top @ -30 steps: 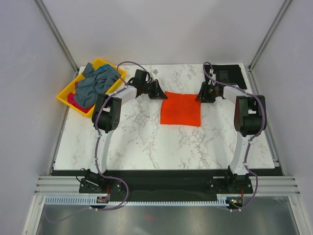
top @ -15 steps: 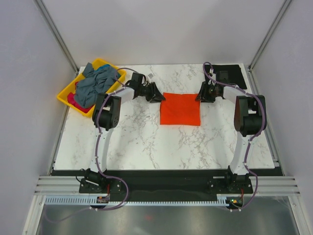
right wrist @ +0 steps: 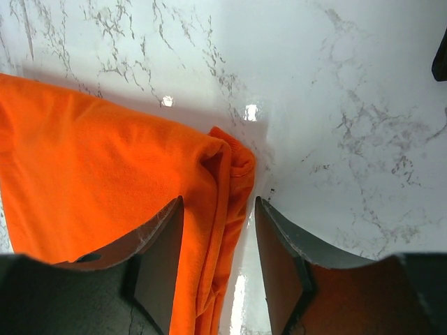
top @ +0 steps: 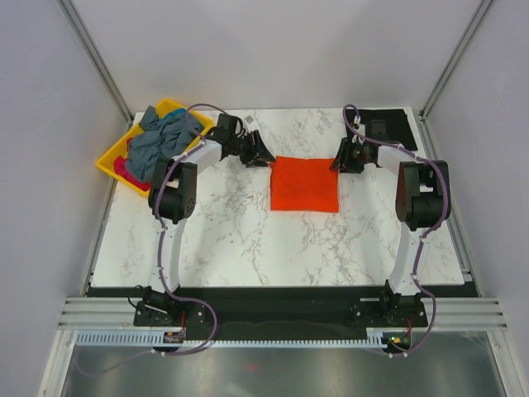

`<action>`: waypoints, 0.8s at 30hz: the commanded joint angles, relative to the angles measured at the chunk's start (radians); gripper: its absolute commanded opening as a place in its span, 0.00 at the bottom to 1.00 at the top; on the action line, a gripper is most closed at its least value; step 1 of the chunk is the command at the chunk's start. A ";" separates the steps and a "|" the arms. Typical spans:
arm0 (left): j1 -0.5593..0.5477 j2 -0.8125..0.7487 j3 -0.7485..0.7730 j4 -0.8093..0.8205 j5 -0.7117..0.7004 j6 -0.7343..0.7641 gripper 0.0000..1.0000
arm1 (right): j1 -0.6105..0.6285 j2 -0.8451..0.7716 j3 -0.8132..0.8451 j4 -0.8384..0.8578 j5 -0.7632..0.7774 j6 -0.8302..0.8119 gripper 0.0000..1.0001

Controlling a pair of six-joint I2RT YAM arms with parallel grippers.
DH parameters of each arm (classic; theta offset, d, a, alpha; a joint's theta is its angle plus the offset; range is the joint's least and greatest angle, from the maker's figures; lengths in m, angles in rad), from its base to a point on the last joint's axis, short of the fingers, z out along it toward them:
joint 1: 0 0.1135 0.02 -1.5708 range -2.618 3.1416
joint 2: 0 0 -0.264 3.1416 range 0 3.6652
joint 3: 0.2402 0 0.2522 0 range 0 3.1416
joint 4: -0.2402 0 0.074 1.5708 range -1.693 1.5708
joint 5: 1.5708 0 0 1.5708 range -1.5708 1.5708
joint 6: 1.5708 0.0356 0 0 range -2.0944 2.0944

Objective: Fold and stack the t-shirts
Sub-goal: Fold the tshirt, then neatly place the folded tshirt to the corner

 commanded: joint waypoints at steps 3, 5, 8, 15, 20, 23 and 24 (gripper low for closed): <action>0.002 -0.077 0.003 -0.035 -0.038 0.076 0.52 | -0.002 0.003 0.007 0.006 -0.012 -0.049 0.54; 0.002 -0.080 -0.002 -0.038 -0.026 0.082 0.52 | -0.002 0.014 0.008 0.005 -0.011 -0.060 0.54; 0.002 -0.116 -0.014 -0.064 -0.029 0.109 0.52 | 0.004 0.028 0.017 0.008 -0.019 -0.078 0.55; -0.004 -0.313 -0.217 -0.112 -0.066 0.150 0.52 | 0.027 0.049 0.025 0.017 -0.032 -0.115 0.54; -0.058 -0.548 -0.431 -0.113 -0.093 0.172 0.52 | 0.027 0.066 0.037 0.020 -0.025 -0.138 0.51; -0.084 -0.664 -0.486 -0.161 -0.063 0.176 0.52 | 0.027 0.066 0.045 0.019 0.006 -0.146 0.42; -0.085 -0.692 -0.505 -0.175 -0.042 0.182 0.52 | 0.029 0.066 0.048 0.019 0.004 -0.149 0.37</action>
